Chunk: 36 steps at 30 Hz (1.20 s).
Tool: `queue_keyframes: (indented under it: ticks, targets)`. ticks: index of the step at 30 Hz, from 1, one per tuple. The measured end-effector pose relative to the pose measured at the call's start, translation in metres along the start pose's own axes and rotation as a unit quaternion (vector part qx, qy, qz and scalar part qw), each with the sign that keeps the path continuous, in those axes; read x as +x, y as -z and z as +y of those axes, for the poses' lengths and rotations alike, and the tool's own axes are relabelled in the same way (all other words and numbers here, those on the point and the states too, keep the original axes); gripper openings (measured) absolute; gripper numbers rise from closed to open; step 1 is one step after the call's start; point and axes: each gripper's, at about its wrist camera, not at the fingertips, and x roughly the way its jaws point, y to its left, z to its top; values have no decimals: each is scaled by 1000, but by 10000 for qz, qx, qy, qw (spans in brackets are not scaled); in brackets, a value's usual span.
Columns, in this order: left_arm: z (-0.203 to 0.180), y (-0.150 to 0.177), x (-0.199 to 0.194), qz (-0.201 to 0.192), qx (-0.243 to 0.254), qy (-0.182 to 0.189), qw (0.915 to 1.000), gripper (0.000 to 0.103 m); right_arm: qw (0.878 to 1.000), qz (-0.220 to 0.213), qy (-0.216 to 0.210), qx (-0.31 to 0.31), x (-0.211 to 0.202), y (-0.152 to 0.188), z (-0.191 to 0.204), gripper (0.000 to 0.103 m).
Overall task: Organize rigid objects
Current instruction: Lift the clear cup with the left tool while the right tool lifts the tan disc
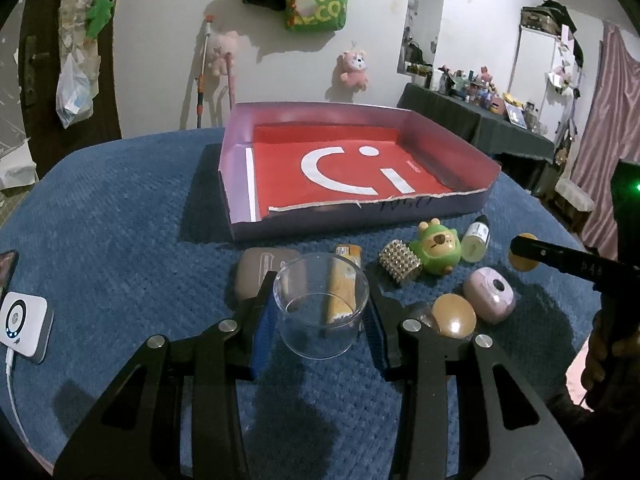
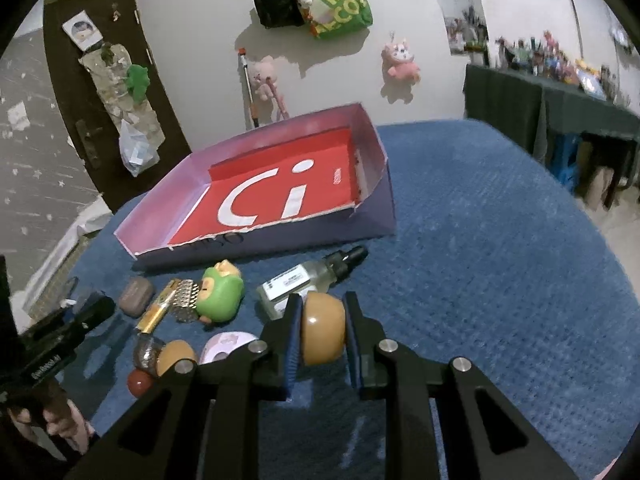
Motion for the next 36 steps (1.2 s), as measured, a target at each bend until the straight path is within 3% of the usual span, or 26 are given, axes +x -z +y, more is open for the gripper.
queue_keyframes:
  ticks: [5, 10, 12, 17, 20, 21, 23, 27, 34, 36]
  targets:
    - [5, 12, 1, 165, -54, -57, 9998, 37, 9984, 269, -319, 381, 7, 7, -12, 22]
    - [6, 27, 2, 256, -76, -98, 9996, 37, 9980, 350, -227, 466, 10, 14, -19, 23]
    - [6, 32, 3, 290, -103, -90, 9995, 37, 9986, 332, -110, 392, 9, 14, -19, 34]
    - [6, 42, 3, 187, -146, -159, 9996, 38, 9994, 271, 58, 189, 6, 18, -18, 47]
    - [4, 45, 3, 115, -98, -229, 9996, 38, 9995, 197, 237, 4, 3, 20, -14, 70]
    - [3, 46, 3, 94, -90, -245, 9996, 39, 9995, 172, 264, -35, 2, 20, -14, 73]
    - [2, 48, 3, 100, -84, -232, 9996, 44, 9992, 150, 355, -114, 1, 22, -13, 73]
    - [1, 52, -1, 9, -112, -206, 9997, 71, 9984, 128, 510, -205, 0, 24, -13, 76]
    - [4, 51, 0, 12, -205, -281, 9994, 71, 9946, 99, 881, -532, 4, 27, -7, 79]
    - [5, 50, 2, 38, -210, -321, 9993, 70, 9945, 92, 889, -555, 5, 27, -7, 72]
